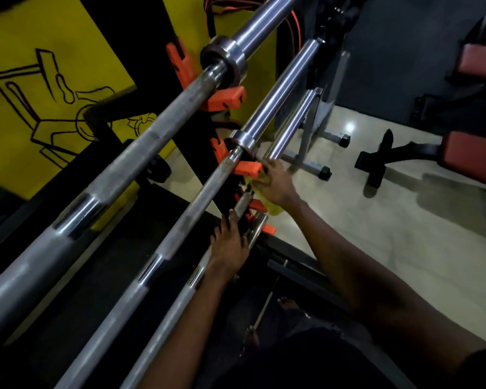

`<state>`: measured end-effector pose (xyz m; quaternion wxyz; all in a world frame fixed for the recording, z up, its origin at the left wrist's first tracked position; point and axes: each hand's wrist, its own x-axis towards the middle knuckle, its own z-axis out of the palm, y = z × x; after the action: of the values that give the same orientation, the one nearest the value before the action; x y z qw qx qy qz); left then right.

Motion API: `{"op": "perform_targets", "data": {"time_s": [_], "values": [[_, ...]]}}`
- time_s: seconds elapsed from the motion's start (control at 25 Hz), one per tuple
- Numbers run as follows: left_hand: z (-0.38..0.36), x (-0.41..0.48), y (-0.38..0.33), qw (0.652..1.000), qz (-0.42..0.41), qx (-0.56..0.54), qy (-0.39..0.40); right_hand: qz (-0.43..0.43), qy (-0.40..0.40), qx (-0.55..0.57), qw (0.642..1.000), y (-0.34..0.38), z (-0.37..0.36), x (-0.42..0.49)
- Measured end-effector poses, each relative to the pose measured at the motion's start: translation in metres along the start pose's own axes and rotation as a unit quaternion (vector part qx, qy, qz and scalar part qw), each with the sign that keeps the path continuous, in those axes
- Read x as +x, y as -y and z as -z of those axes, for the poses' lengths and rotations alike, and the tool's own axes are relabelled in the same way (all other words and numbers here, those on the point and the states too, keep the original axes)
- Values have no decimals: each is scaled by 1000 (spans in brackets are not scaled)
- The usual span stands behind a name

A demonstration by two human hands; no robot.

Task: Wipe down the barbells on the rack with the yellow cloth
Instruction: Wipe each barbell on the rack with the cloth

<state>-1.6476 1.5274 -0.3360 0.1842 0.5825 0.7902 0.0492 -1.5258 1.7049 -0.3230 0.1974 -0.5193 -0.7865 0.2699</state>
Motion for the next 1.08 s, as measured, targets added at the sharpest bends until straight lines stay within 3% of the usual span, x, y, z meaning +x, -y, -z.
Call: {"op": "perform_targets", "data": {"time_s": [0.08,0.24,0.32,0.52,0.68,0.76,0.96,1.08], "values": [[-2,11,-7,1000,-9,-22,-20,31,50,-7,998,-15,-8,10],[-13,24,-14,996,-38,-42,-62,-21,8,62,998,-51,13,50],[-18,27,-17,996,-23,-35,-83,-25,13,42,999,-55,18,68],[-19,36,-42,993,-42,-65,-88,85,52,-14,995,-66,0,61],[-15,65,-76,994,-19,-44,-95,-19,-19,86,996,-88,20,110],[-8,86,-85,996,-8,-11,-90,-49,-14,69,996,-81,26,127],[10,136,-94,998,-21,43,-49,55,45,-30,997,-85,27,112],[12,156,-96,999,-3,44,-17,-35,4,66,997,-93,28,135]]}}
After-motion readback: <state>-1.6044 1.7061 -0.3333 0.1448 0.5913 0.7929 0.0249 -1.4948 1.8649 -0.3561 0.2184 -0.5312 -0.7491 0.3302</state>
